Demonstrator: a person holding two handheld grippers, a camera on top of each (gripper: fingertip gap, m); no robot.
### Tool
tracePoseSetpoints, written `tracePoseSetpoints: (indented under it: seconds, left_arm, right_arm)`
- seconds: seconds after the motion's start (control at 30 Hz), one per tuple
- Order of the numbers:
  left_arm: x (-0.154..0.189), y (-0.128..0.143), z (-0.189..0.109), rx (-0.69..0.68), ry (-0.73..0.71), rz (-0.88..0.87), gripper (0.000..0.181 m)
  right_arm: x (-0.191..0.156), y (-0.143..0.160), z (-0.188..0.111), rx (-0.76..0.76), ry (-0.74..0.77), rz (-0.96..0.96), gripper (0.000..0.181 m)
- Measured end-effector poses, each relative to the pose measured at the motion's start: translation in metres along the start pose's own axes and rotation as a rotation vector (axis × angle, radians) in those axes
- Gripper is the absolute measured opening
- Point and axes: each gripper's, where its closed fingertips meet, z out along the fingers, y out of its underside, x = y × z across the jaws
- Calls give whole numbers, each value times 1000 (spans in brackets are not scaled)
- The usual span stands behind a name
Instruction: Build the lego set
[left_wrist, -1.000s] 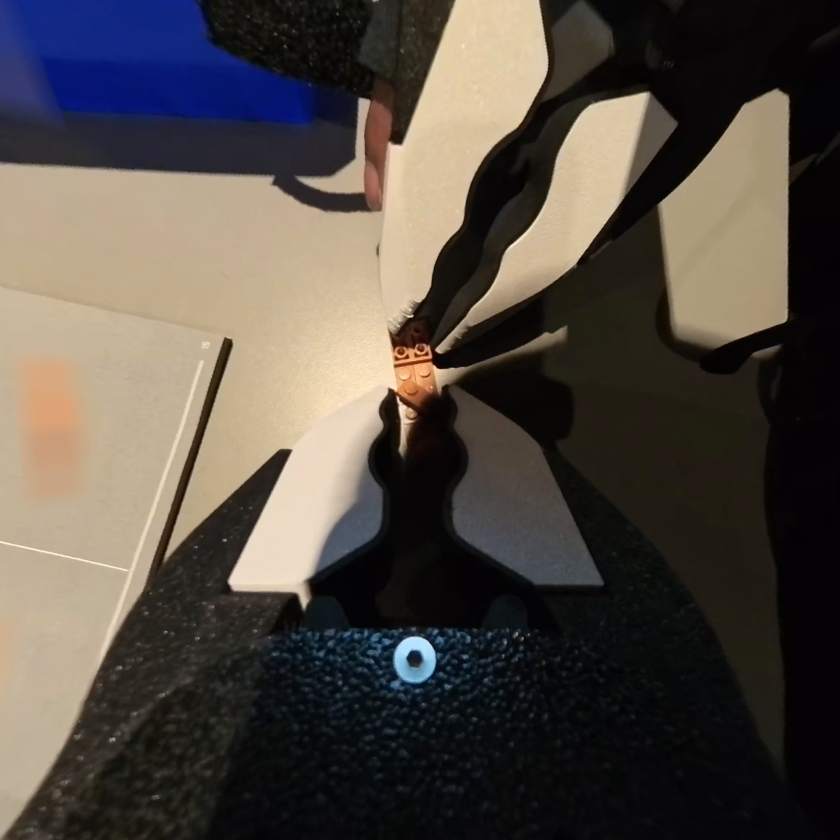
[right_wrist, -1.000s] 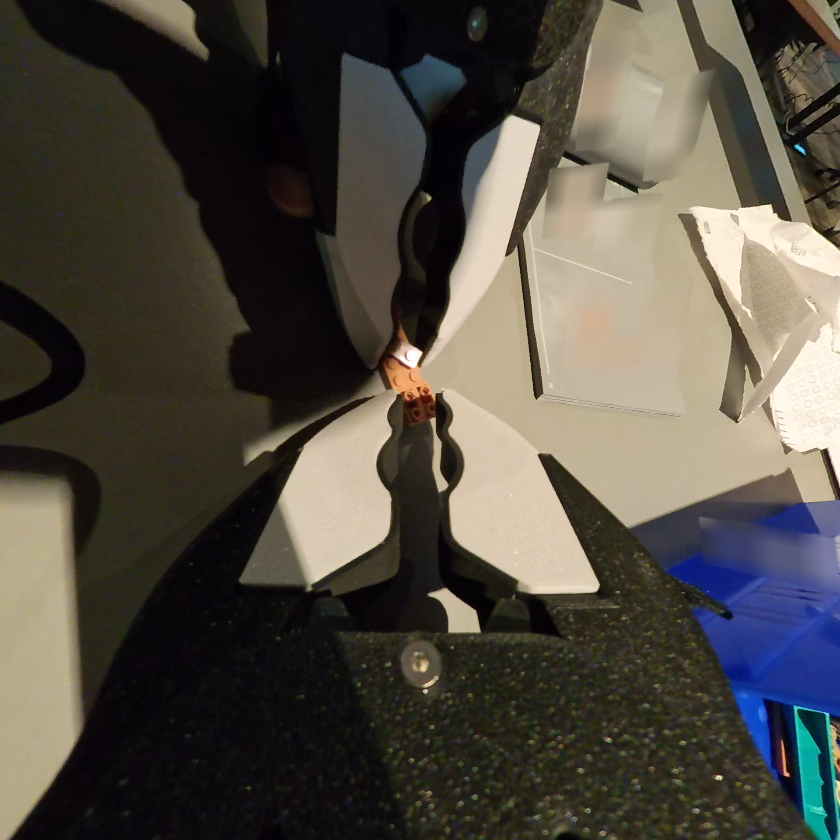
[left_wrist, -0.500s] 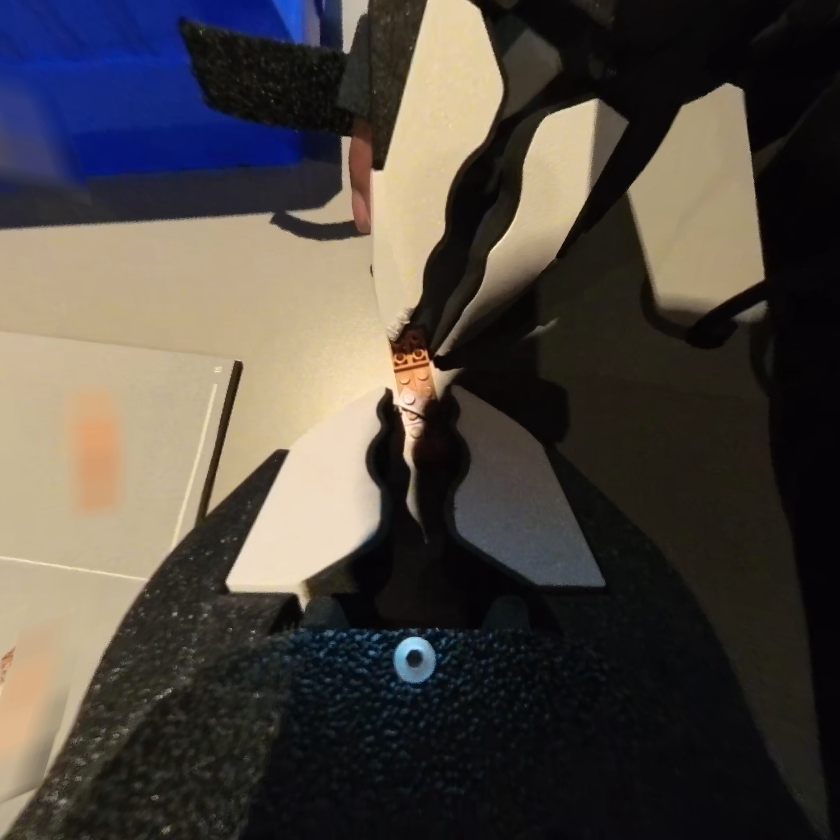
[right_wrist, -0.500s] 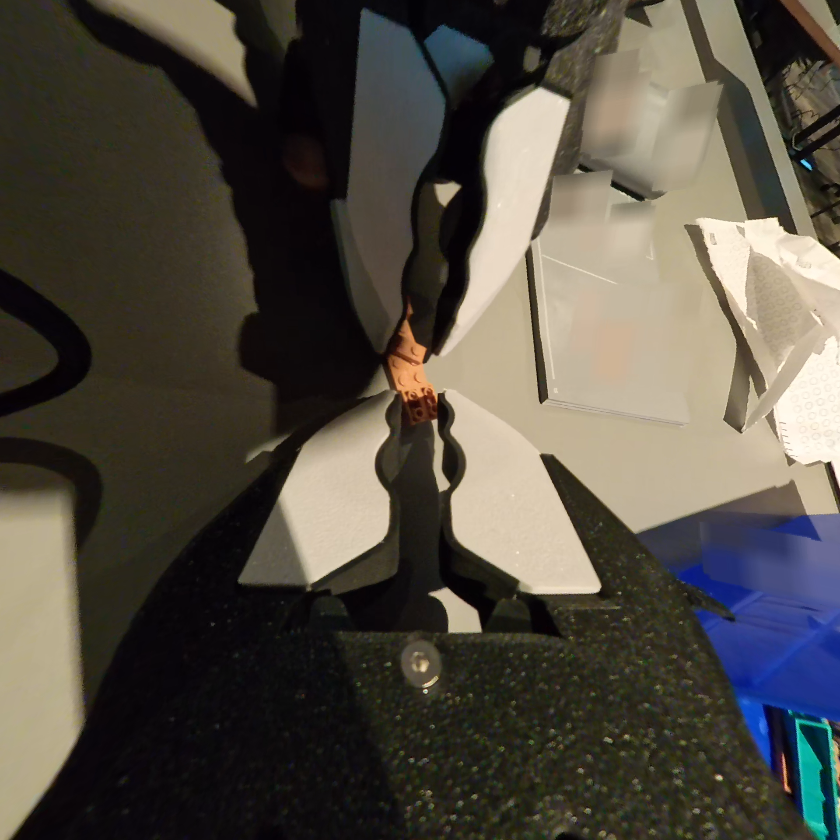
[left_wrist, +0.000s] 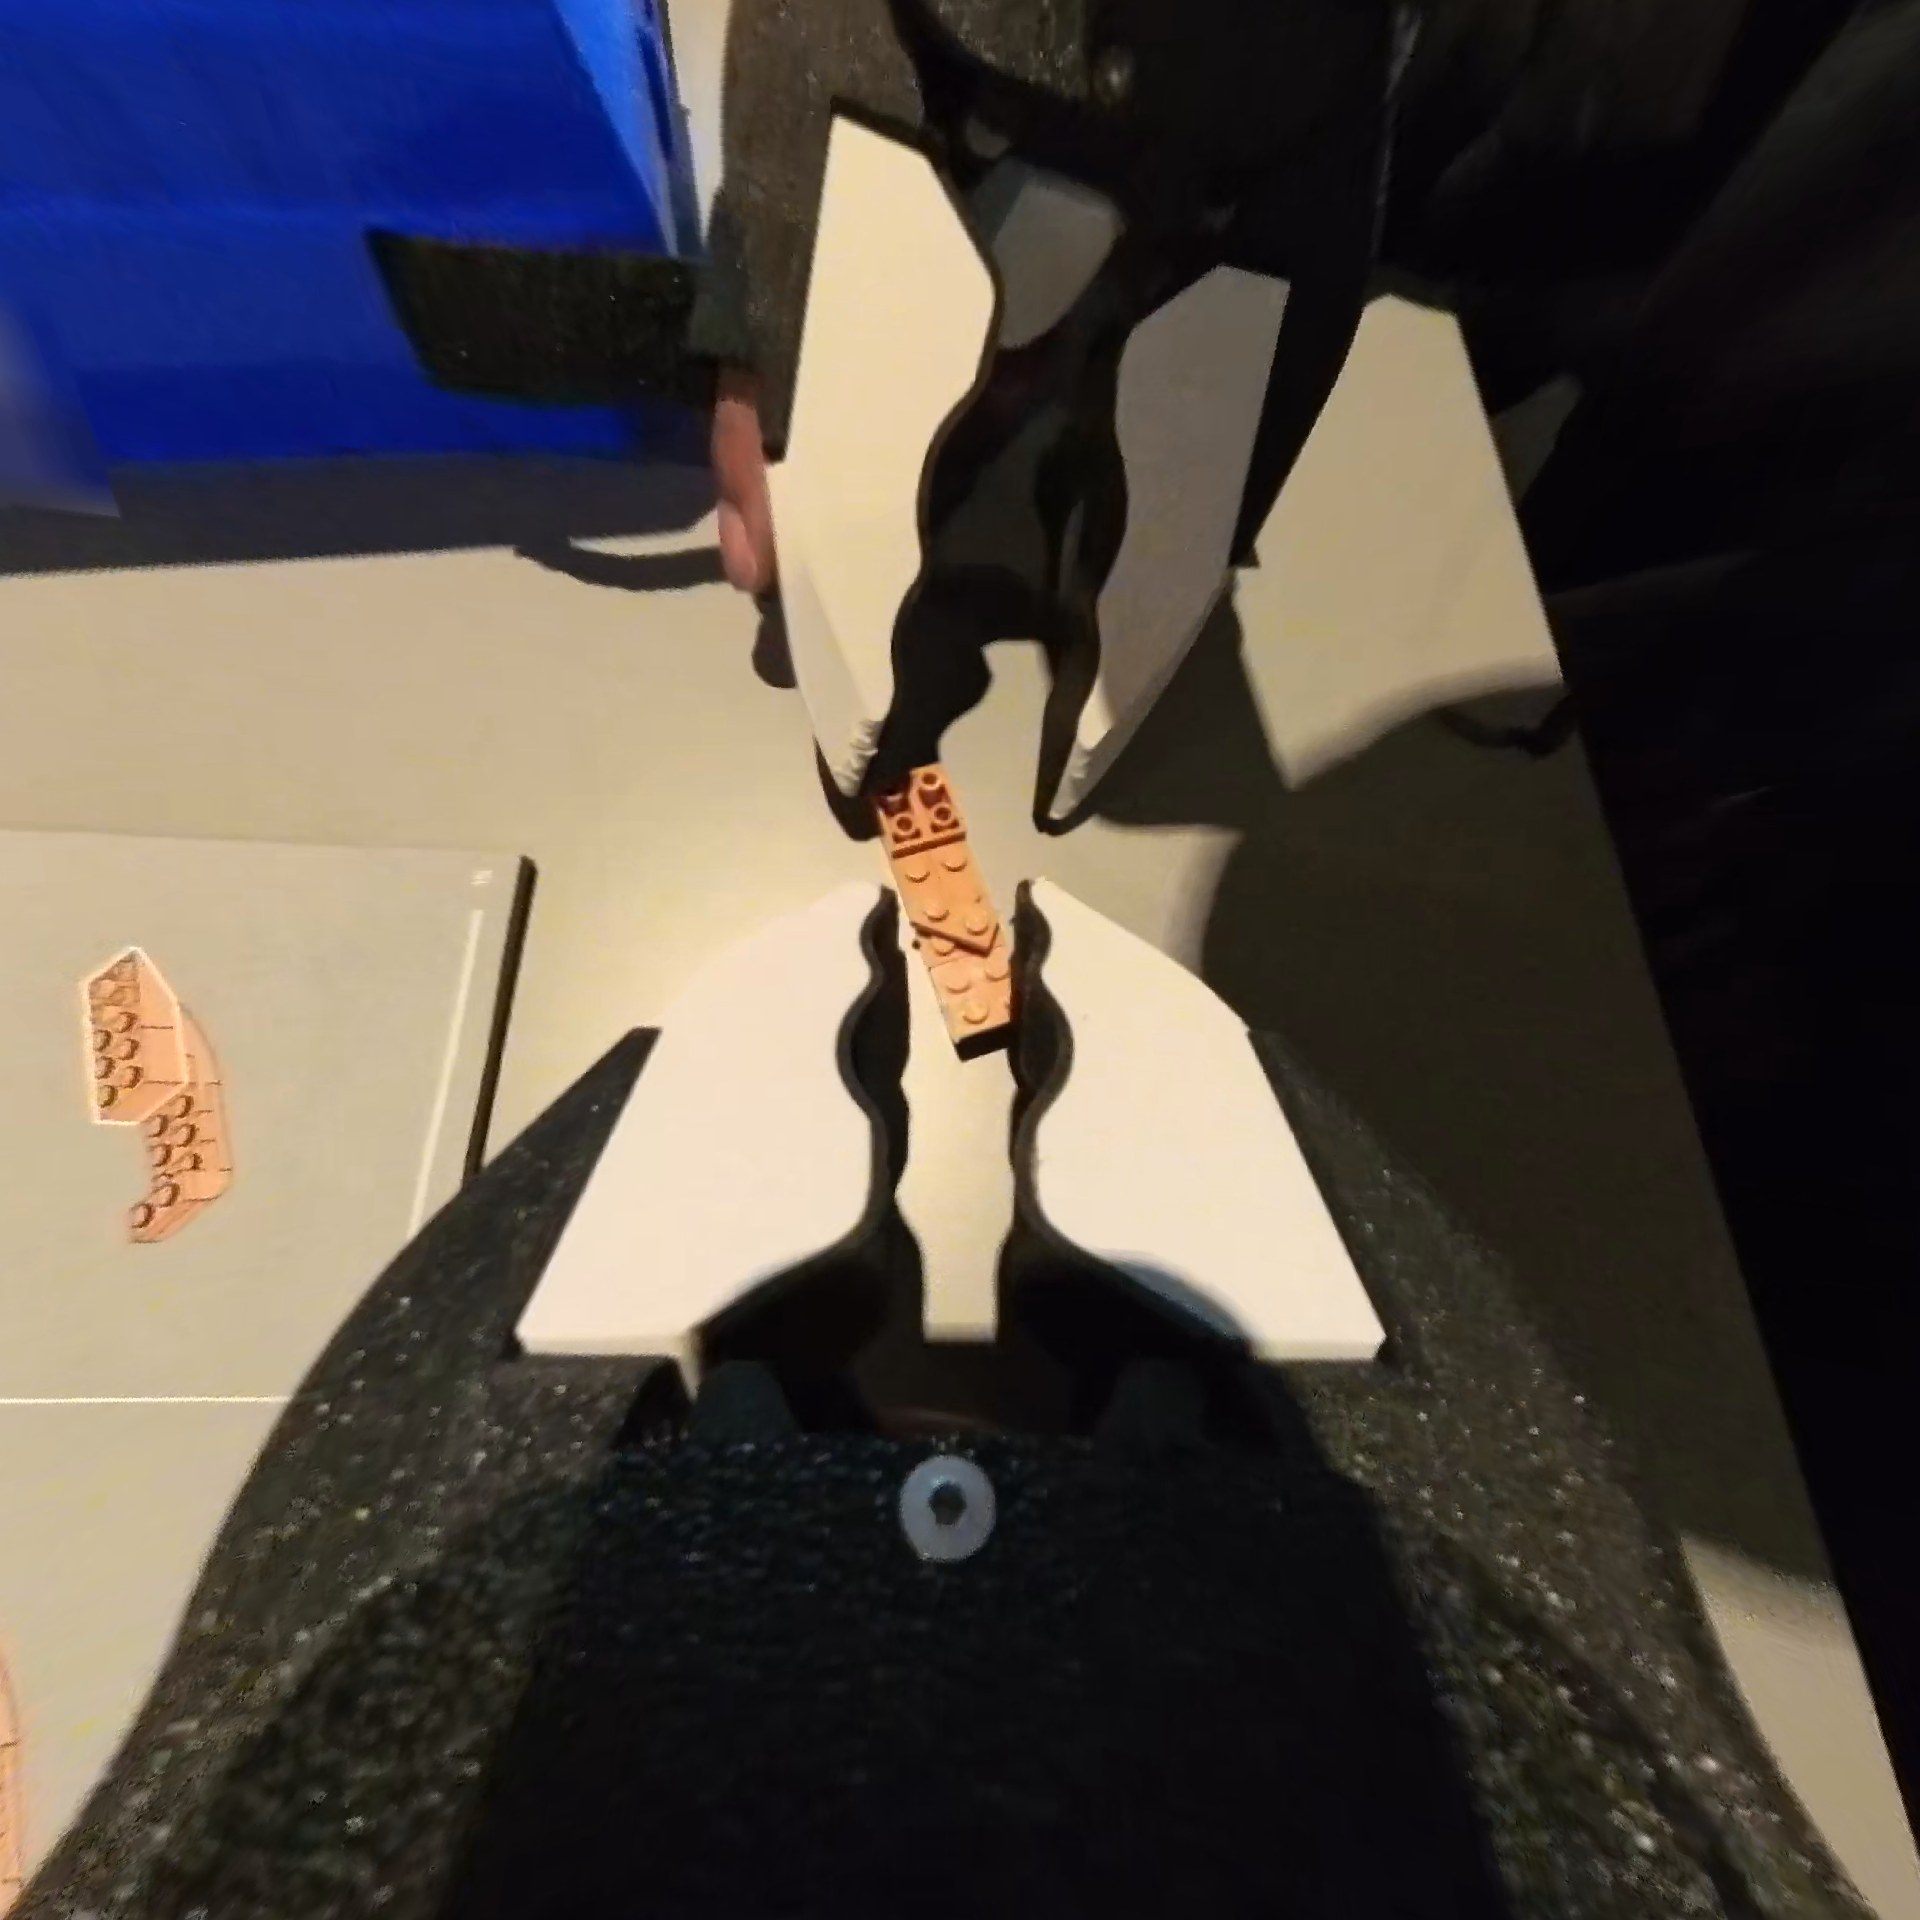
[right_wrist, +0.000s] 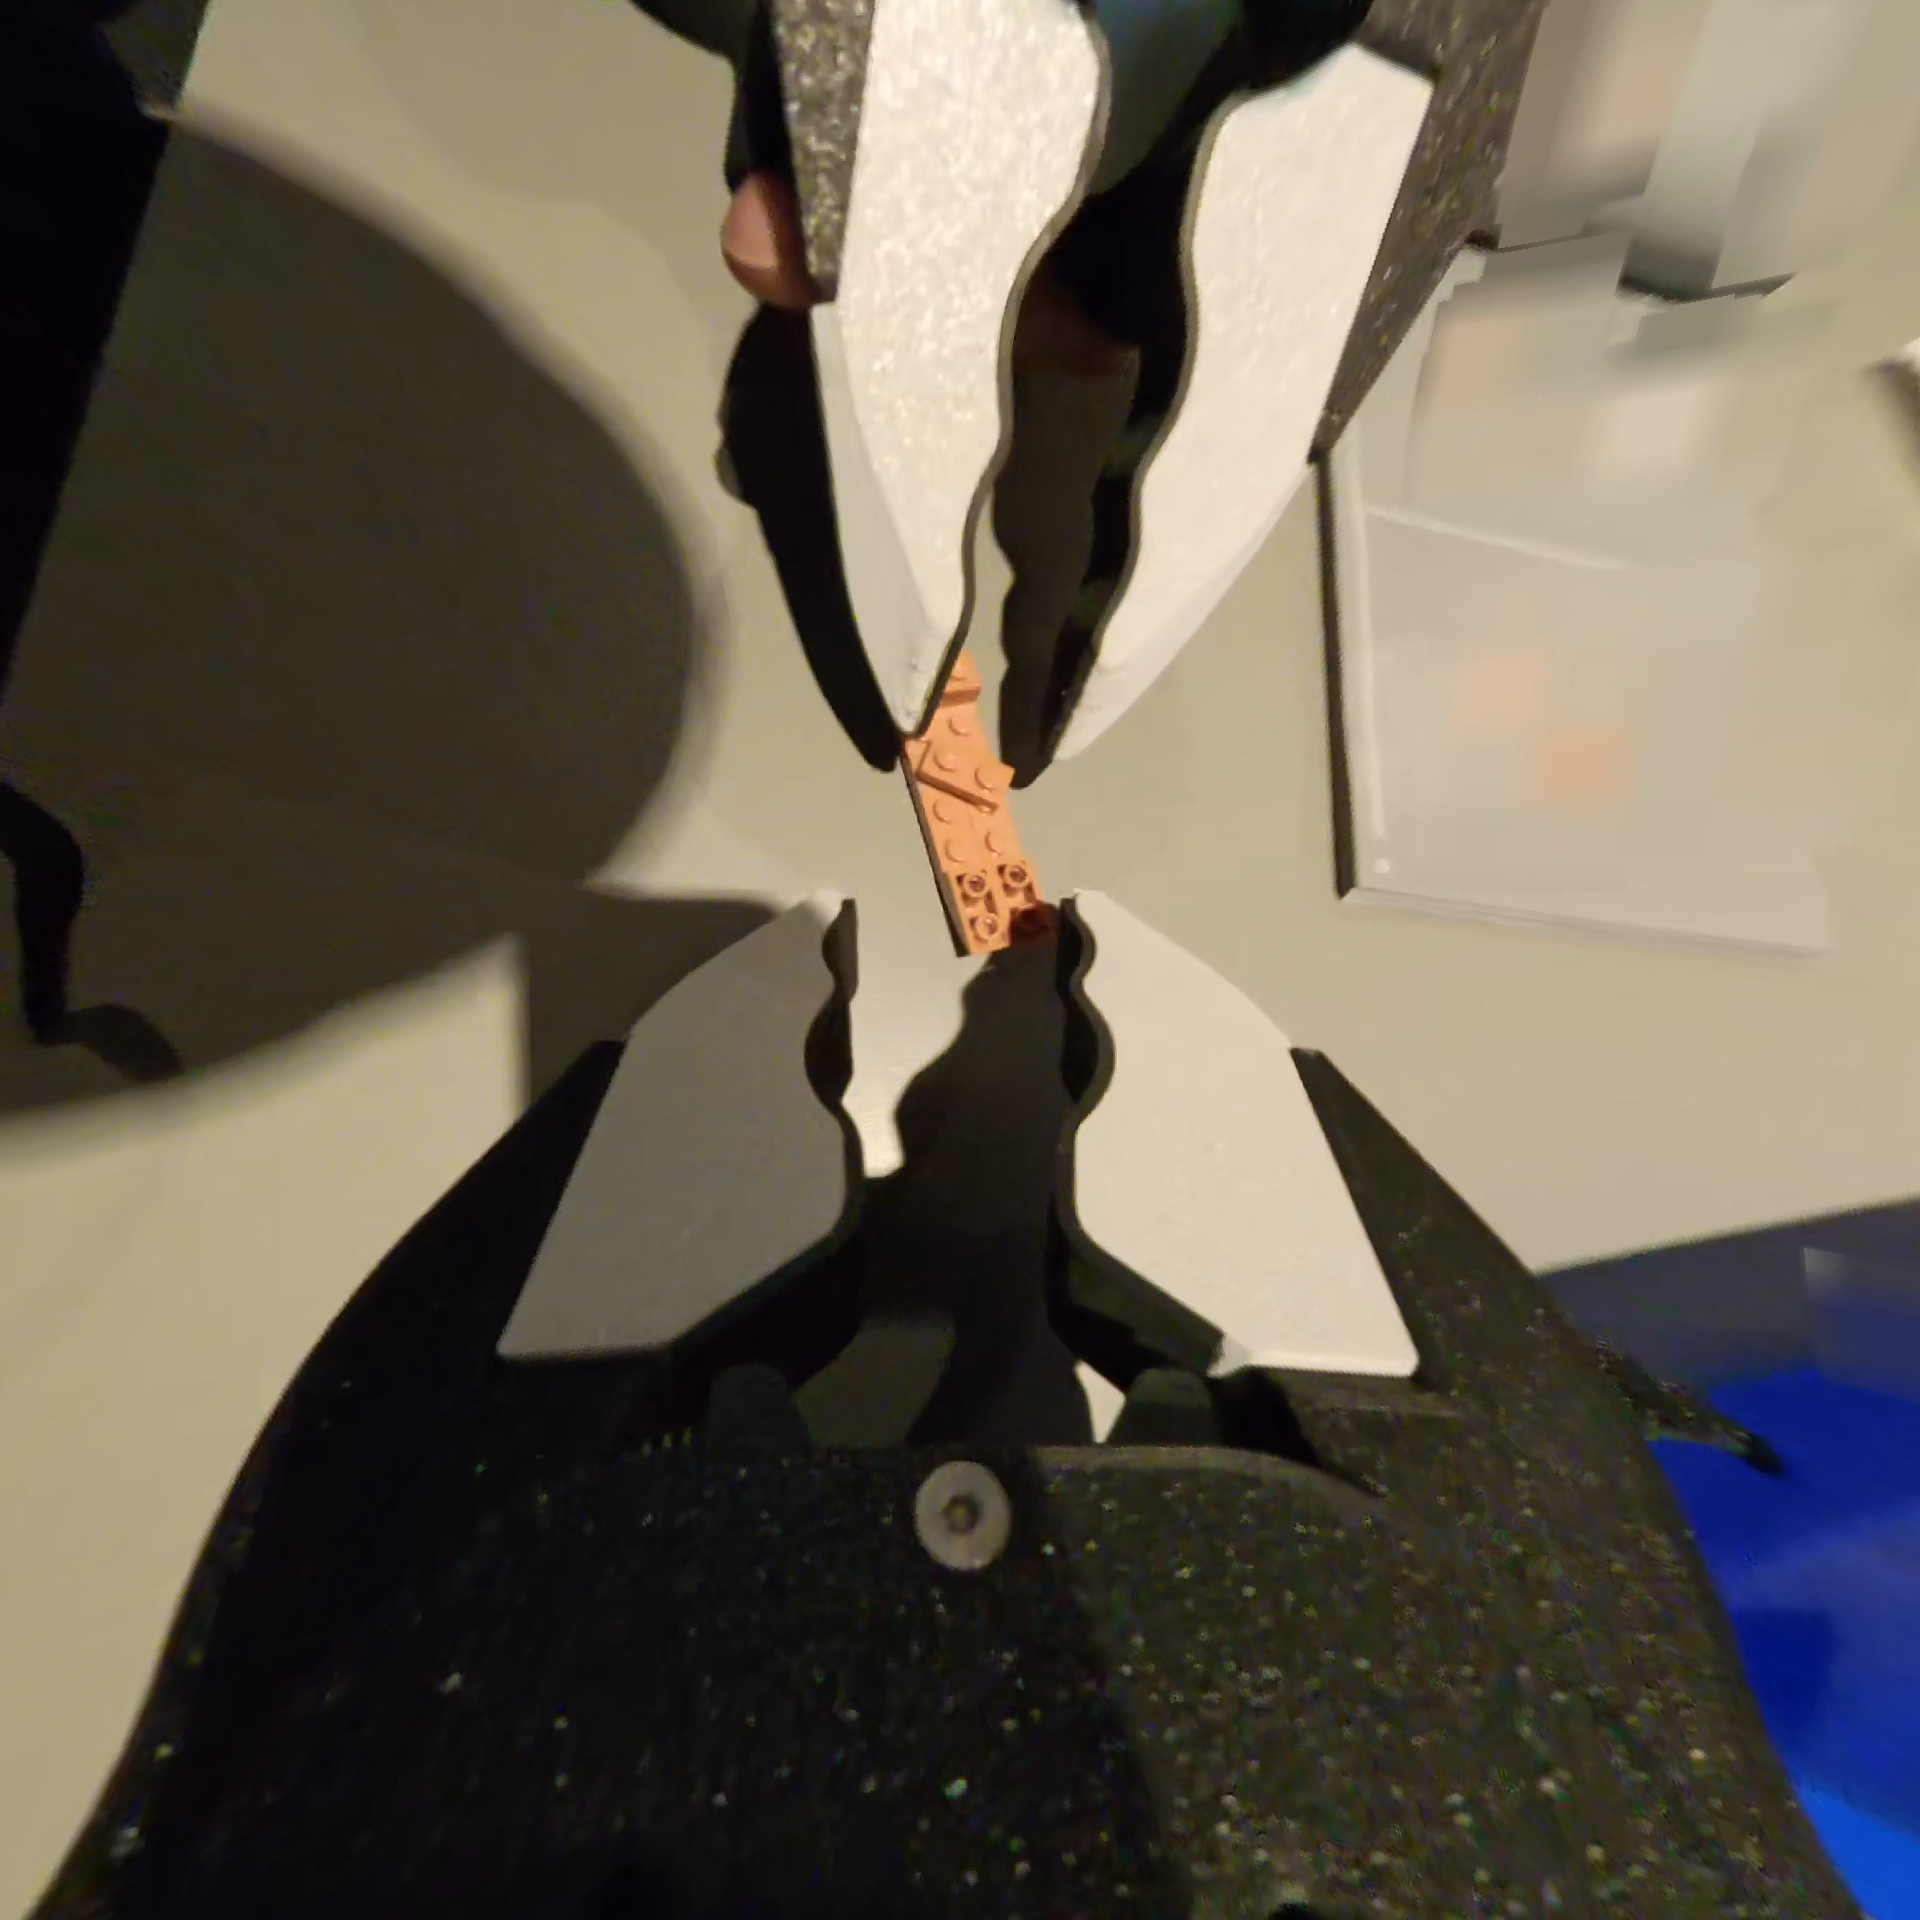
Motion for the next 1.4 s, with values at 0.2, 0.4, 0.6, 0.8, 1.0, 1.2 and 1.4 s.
tracePoseSetpoints:
  seconds: [0.2,0.4,0.6,0.8,1.0,1.2,1.4]
  left_arm:
    - [0,7,3,-75,-10,37,20]
    - [-3,5,2,-109,-11,90,21]
    - [0,10,5,-137,9,119,17]
    - [-1,7,7,-126,-17,119,16]
    - [-1,4,10,-99,-36,78,15]
    - [-5,1,12,-79,-83,-13,15]
    - [-5,1,13,-94,-115,-55,15]
  right_arm:
    - [-1,1,3,-16,-49,27,35]
    - [-3,0,5,-22,-87,44,32]
    - [-1,0,6,-26,-71,52,25]
    - [1,0,6,-27,-42,52,20]
    - [3,-1,5,-22,-7,55,17]
    - [5,0,5,-24,11,75,17]
    - [7,0,5,-27,29,92,17]
